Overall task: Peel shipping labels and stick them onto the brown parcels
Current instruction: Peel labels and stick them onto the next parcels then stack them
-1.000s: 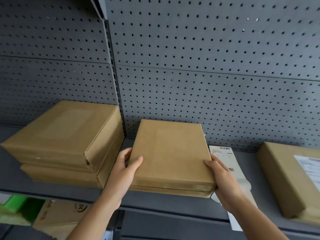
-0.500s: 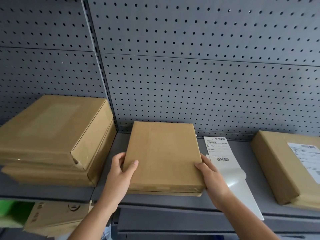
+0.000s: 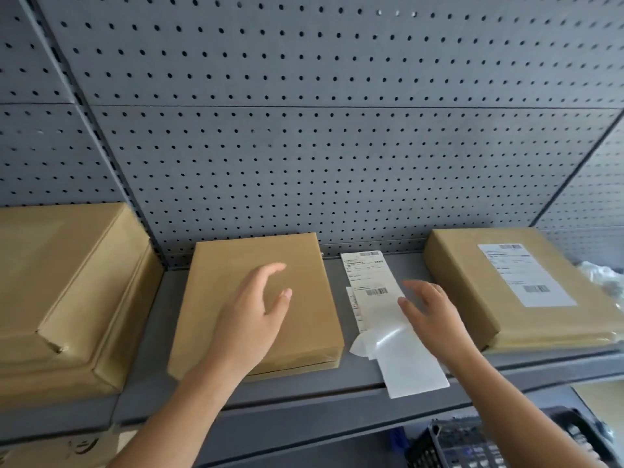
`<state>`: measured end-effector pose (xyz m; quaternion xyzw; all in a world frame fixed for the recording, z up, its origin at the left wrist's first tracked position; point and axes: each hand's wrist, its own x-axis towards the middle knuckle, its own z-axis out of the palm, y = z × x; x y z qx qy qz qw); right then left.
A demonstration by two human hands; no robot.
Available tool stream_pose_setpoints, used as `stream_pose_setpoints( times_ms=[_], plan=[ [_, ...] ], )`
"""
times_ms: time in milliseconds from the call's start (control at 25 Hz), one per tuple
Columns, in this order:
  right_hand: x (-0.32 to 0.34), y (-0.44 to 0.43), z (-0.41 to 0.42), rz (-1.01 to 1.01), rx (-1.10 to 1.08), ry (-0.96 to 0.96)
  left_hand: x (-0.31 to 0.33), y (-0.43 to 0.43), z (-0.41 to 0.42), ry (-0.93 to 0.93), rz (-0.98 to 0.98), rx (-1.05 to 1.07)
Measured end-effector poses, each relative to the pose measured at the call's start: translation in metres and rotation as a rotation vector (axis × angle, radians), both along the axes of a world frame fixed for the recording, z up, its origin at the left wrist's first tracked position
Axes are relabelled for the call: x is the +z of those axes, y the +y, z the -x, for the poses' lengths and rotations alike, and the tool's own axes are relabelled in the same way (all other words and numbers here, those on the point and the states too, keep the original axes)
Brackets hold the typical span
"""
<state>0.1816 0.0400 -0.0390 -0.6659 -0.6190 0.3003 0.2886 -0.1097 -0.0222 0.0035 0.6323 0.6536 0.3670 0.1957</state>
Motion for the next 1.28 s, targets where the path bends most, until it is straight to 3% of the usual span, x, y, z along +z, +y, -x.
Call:
stream_pose_setpoints(
  times_ms=[160,360,720,840,1000,1120,1280],
  plan=[
    [-0.018,0.003,-0.014,0.137,-0.042,-0.097,-0.006,0.026,-0.048,0.002,-0.016,-0.164],
    [-0.034,0.011,-0.009,0.126,-0.097,-0.083,-0.014,0.048,-0.081,-0.062,0.026,-0.244],
    [0.005,0.024,-0.007,0.124,-0.198,0.558,-0.026,0.059,-0.085,-0.163,0.065,-0.169],
    [0.035,0.021,-0.009,0.131,-0.159,0.820,-0.026,0.062,-0.085,-0.281,0.102,-0.152],
    [0.059,0.010,-0.011,0.112,-0.088,1.001,-0.014,0.071,-0.087,-0.471,0.178,-0.089],
    [0.065,0.000,-0.009,0.122,-0.022,1.061,-0.002,0.083,-0.088,-0.704,0.315,-0.048],
    [0.056,-0.014,-0.009,0.168,0.032,1.000,-0.001,0.100,-0.089,-0.965,0.415,-0.053]
  ],
)
